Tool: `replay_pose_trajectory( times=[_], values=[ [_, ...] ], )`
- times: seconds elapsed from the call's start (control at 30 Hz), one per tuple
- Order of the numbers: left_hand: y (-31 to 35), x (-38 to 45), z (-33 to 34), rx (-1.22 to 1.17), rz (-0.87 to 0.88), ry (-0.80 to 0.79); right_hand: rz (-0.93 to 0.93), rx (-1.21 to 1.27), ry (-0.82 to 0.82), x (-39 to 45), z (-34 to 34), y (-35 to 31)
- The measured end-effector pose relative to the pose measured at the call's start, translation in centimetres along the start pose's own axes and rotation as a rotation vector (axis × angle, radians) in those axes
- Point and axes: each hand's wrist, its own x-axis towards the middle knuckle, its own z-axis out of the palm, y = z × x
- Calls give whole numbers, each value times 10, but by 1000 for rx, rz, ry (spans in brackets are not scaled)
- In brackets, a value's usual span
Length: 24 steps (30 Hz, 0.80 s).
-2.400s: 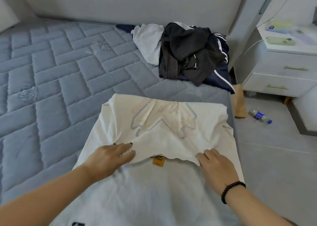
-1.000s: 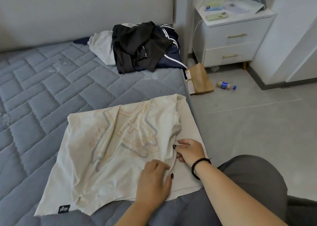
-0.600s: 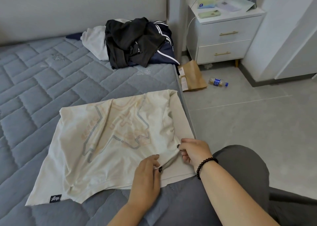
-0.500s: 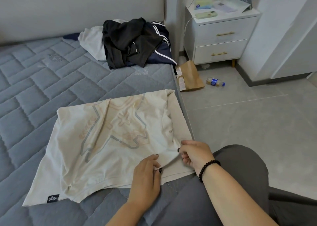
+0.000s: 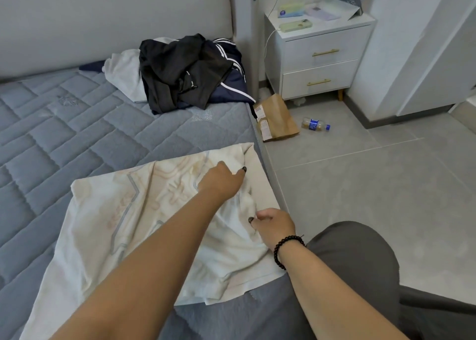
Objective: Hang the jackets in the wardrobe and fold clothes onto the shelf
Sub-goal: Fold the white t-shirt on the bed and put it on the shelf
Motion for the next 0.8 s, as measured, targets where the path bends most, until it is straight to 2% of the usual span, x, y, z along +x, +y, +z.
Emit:
replay_pose_trajectory(
  times=[0.07, 0.17, 0.33, 0.43, 0.5, 0.57, 0.67, 0.73, 0.8],
  values=[
    [5, 15, 8, 132, -60, -62, 26, -44, 10, 2, -1, 4],
    [9, 29, 17, 283, -23, -101, 126, 46, 24, 7, -10, 11],
    [9, 38, 17, -40, 44, 45, 208, 72, 141, 14, -14, 18],
    [-4, 22, 23, -225, 80, -6, 225, -84, 129, 15, -11, 15],
    [-16, 5, 26, -448, 128, 16, 192, -168, 124, 15, -8, 12],
    [-36, -17, 23, -621, 175, 125, 125, -232, 160, 12, -5, 12],
    [-87, -59, 12, -674, 165, 430, 5, -287, 241, 7, 0, 12],
    [-136, -86, 0, -617, 27, 644, -86, -326, 289, 1, 5, 10],
    [-188, -109, -15, -552, -189, 797, -236, -385, 322, -7, 13, 6]
  ],
)
